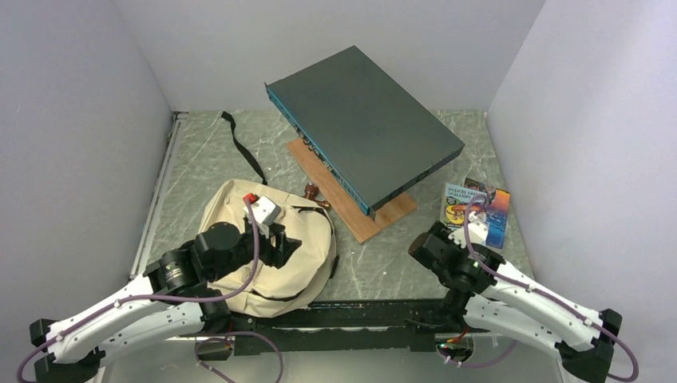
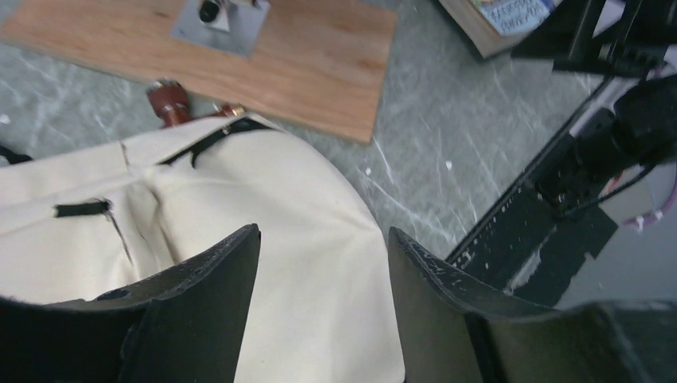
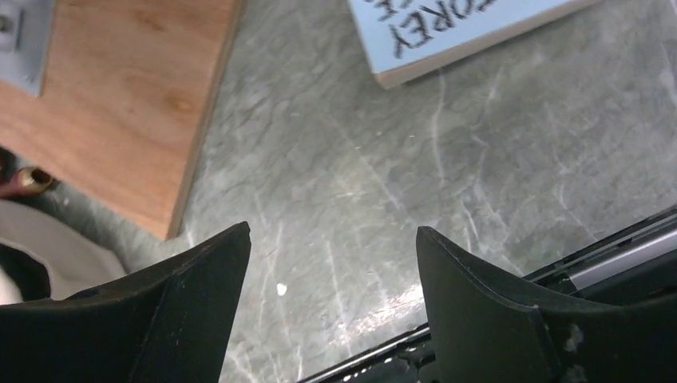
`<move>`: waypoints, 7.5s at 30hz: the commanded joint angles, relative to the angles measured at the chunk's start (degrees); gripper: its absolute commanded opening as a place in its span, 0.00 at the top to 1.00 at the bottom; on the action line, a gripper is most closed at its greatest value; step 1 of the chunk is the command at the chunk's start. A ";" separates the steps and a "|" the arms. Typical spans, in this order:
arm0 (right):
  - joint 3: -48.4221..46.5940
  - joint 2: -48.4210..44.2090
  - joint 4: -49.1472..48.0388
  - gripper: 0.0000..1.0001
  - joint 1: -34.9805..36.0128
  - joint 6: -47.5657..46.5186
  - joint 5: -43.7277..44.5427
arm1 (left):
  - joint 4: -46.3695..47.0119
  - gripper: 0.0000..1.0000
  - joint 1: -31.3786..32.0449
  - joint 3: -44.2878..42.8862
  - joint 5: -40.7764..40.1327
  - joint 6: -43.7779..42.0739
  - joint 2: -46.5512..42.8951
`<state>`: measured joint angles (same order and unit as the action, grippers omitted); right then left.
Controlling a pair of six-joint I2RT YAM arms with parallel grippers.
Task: Pack the student bag
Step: Pick up the book from the center of the board.
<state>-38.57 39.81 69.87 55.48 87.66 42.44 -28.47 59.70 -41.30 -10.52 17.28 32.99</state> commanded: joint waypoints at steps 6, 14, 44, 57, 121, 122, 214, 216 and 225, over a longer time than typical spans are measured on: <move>10.26 -10.64 -4.67 0.11 -9.43 7.22 2.80 | 3.54 0.26 -0.11 -5.28 -8.06 -6.29 -0.38; 11.28 -4.27 -21.54 0.01 -22.80 -6.83 -1.19 | 2.25 0.21 -0.11 -8.93 -1.29 -11.08 3.45; 31.20 -20.20 -48.81 0.10 -57.61 -9.14 -27.76 | 8.47 0.21 -0.11 -2.79 7.64 -23.60 -5.35; 36.69 -24.02 -51.15 0.21 -57.69 -5.30 -25.98 | 8.88 0.22 -0.20 -0.17 9.90 -23.25 -4.36; -14.24 -11.59 -3.74 1.00 -57.60 -54.21 -84.07 | 81.28 0.00 33.47 3.81 -34.44 -46.00 46.38; -14.52 -11.55 -3.37 1.00 -57.60 -54.44 -84.99 | 82.39 0.00 33.54 3.09 -35.56 -46.30 47.81; -6.96 -8.83 -25.36 0.40 -47.31 -51.96 -105.23 | 83.04 1.00 -12.52 30.05 44.09 59.29 19.09; -6.33 -9.32 -24.94 0.41 -47.31 -52.15 -105.06 | 84.44 1.00 -12.55 30.66 42.39 60.71 19.29; -3.08 -10.59 -22.68 0.64 -47.30 -53.19 -105.36 | 85.23 1.00 -12.46 30.07 37.37 63.50 19.30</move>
<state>-42.59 29.47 48.16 8.03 35.03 -60.80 51.07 46.92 -9.54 29.19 79.24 52.99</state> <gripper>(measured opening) 0.458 0.045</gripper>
